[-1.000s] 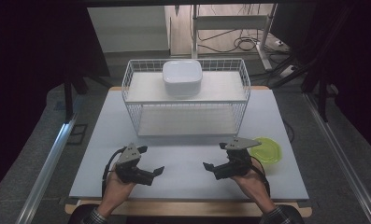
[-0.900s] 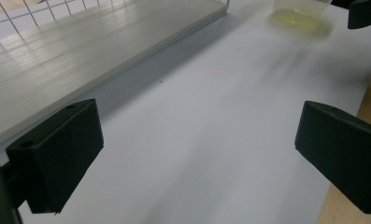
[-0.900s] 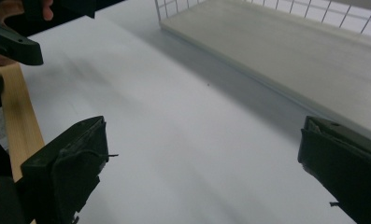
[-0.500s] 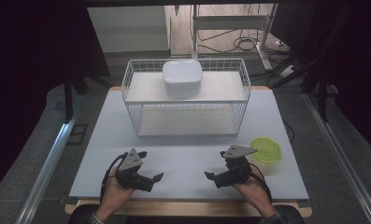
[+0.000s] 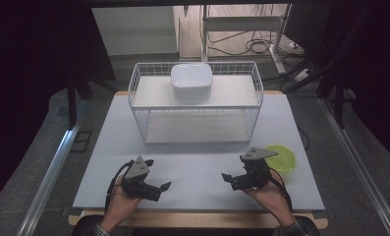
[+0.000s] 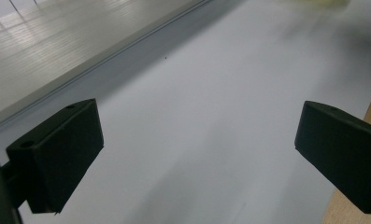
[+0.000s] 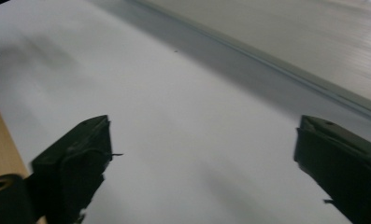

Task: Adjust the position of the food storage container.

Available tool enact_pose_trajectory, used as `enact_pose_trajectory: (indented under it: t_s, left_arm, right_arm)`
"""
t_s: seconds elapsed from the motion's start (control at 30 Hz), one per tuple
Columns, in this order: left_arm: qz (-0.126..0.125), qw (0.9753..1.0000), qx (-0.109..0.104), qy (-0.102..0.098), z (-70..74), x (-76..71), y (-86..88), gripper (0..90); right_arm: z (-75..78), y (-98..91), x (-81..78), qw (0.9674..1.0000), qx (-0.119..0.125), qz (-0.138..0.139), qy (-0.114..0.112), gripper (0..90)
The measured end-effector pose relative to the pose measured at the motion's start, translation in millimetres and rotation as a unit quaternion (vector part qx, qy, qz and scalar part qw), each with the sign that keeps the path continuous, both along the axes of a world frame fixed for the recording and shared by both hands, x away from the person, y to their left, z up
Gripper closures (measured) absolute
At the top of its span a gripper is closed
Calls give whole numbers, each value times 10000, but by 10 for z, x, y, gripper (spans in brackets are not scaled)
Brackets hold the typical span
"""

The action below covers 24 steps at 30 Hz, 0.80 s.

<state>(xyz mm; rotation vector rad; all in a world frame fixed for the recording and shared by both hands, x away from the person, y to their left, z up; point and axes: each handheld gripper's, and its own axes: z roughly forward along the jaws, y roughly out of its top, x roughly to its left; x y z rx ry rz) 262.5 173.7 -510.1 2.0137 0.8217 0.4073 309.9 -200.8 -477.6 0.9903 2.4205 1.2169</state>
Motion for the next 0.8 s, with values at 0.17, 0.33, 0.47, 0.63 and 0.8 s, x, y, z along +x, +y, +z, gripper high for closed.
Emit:
enact_pose_trajectory:
  t_s: [0.17, 0.33, 0.47, 0.63, 0.8]
  left_arm:
    - [-9, 10000, 10, 45, -12, 10, 1, 11]
    - [-21, 10000, 25, 62, -21, 14, -3, 13]
    - [-30, 10000, 35, 56, -23, 15, -3, 13]
    - [-32, 10000, 33, 54, -24, 17, 4, 14]
    - [-28, 10000, 42, 56, -27, 11, -1, 14]
  right_arm:
    - [98, -167, 42, 9998, 40, -217, 13, 284]
    - [154, -327, 85, 9988, -71, -478, -47, 463]
    - [158, -409, 114, 9978, -219, -606, -141, 520]
    - [185, -503, 155, 9961, -274, -805, -248, 595]
    - [230, -690, 217, 9936, -136, -1098, -225, 660]
